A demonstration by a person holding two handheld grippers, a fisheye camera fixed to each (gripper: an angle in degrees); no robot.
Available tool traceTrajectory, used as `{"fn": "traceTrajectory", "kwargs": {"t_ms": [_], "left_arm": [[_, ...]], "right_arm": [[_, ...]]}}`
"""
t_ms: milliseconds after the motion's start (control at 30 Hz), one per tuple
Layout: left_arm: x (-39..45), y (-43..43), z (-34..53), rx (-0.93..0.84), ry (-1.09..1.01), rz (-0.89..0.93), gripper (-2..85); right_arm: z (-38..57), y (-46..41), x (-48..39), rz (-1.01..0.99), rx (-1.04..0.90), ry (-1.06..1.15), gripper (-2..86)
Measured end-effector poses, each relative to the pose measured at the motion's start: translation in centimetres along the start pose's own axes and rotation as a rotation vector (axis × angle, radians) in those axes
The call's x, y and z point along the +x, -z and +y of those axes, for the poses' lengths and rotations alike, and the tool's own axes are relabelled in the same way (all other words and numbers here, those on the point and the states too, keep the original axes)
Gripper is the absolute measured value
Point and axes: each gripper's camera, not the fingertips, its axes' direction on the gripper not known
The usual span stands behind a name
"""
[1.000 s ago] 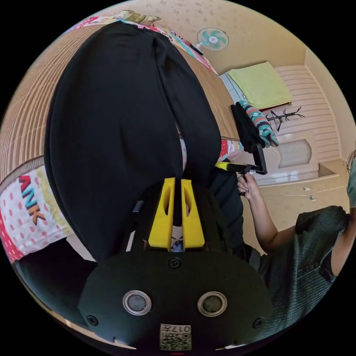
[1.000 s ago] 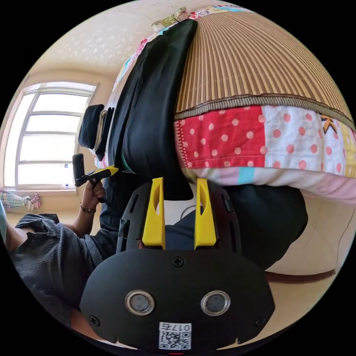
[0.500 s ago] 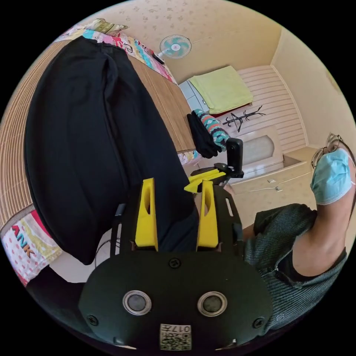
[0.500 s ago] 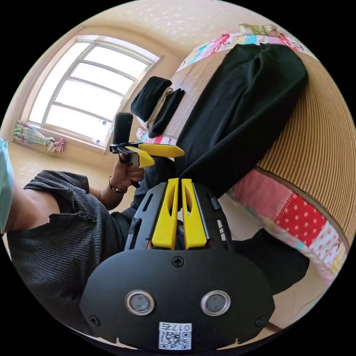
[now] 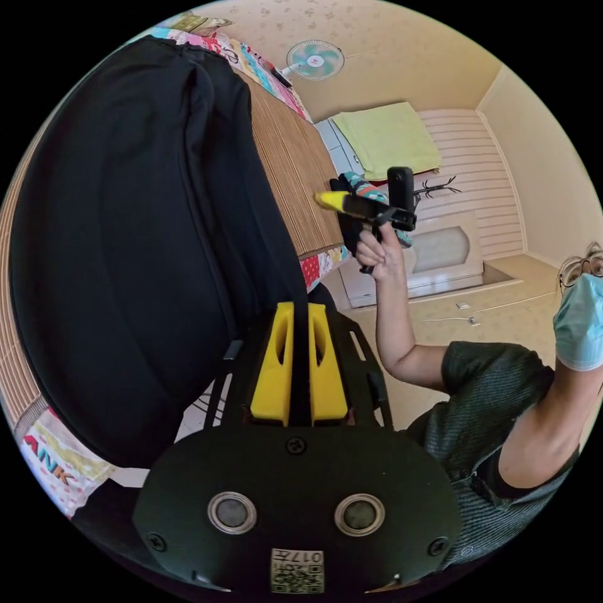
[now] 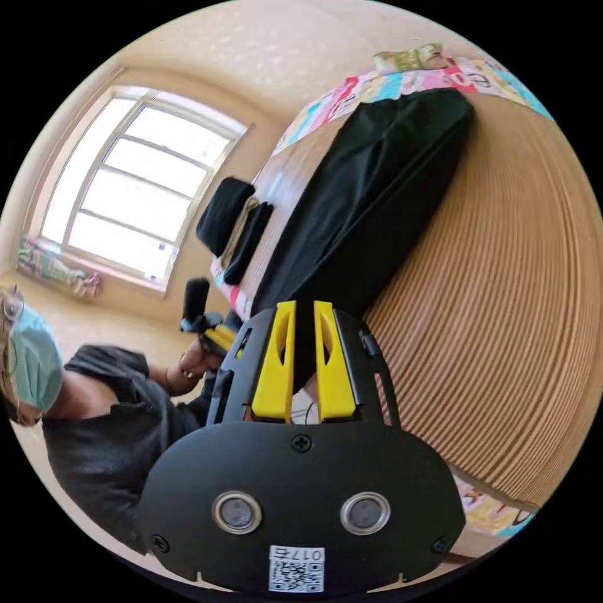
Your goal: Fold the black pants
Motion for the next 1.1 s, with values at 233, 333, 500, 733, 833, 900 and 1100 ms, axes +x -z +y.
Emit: {"fn": "traceTrajectory", "kwargs": {"t_ms": [233, 333, 500, 733, 833, 900, 1100], "left_arm": [[1.5, 0.0, -0.3, 0.010, -0.002, 0.005, 4.3], [1.8, 0.2, -0.3, 0.020, 0.008, 0.019, 4.3], [2.1, 2.8, 0.9, 0.135, 0.042, 0.187, 4.0], [3.3, 7.7, 4.9, 0.290, 0.098, 0.172, 3.8], [3.0, 9.3, 8.1, 0.362, 0.163, 0.015, 3.6], [1.6, 9.4, 10.2, 0.354, 0.239, -0.115, 3.4], [-2.5, 5.6, 13.1, 0.282, 0.354, -0.145, 5.0]], "right_arm": [[-23.0, 1.0, 18.9, 0.067, 0.341, -0.287, 16.8], [-27.9, -1.5, 22.2, 0.128, 0.363, -0.379, 11.8], [-35.6, -4.8, 12.5, 0.394, 0.367, -0.208, 3.6], [-46.2, -18.6, -11.7, 0.581, 0.359, 0.321, 2.9], [-50.1, -24.2, -13.4, 0.393, 0.344, 0.267, 3.3], [-51.5, -27.6, -12.4, 0.307, 0.300, 0.212, 4.0], [-43.5, -29.8, -8.9, 0.090, 0.341, 0.184, 7.2]]}}
